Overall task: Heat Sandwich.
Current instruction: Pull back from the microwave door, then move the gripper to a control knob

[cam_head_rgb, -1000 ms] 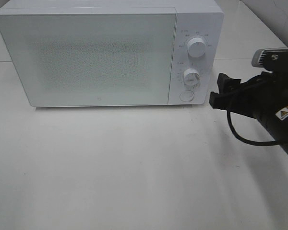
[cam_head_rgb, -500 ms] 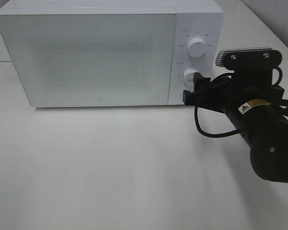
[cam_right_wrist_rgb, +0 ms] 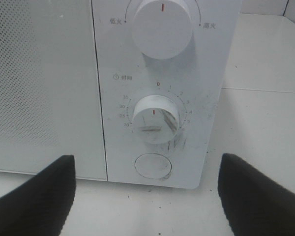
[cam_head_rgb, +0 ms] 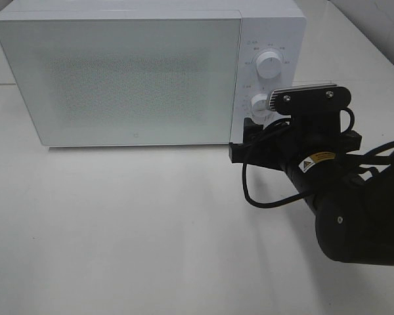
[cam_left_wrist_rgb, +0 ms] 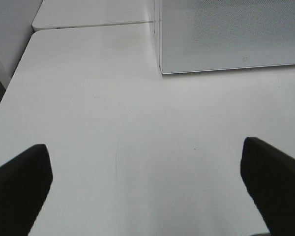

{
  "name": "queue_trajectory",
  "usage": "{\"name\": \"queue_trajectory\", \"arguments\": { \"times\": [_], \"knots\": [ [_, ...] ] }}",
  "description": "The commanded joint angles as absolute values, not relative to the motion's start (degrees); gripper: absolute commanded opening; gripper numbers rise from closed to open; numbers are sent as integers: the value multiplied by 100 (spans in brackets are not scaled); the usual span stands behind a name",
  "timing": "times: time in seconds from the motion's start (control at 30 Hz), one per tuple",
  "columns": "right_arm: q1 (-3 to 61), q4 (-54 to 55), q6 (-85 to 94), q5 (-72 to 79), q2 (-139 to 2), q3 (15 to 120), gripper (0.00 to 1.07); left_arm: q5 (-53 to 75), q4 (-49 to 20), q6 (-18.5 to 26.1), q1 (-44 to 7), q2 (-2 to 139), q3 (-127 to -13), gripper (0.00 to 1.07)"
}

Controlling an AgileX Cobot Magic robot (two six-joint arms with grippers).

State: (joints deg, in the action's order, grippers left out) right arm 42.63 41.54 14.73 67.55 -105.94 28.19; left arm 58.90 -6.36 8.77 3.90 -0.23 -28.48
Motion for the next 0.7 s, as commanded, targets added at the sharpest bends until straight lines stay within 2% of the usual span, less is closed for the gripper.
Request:
{"name": "queue_trajectory", "arguments": {
  "times": [0.03,0.43,0.7],
  "knots": [
    [4286,4171,1404,6858,-10623,2859,76,5907,-653,865,395,-183,-2830,104],
    [4280,4165,1295,6984,-10623,2876,76,5907,-653,865,395,-183,-2830,104],
    [4114,4074,1318,7024,-10984,3306,76,5907,-653,865,395,-183,-2830,104]
  ]
}}
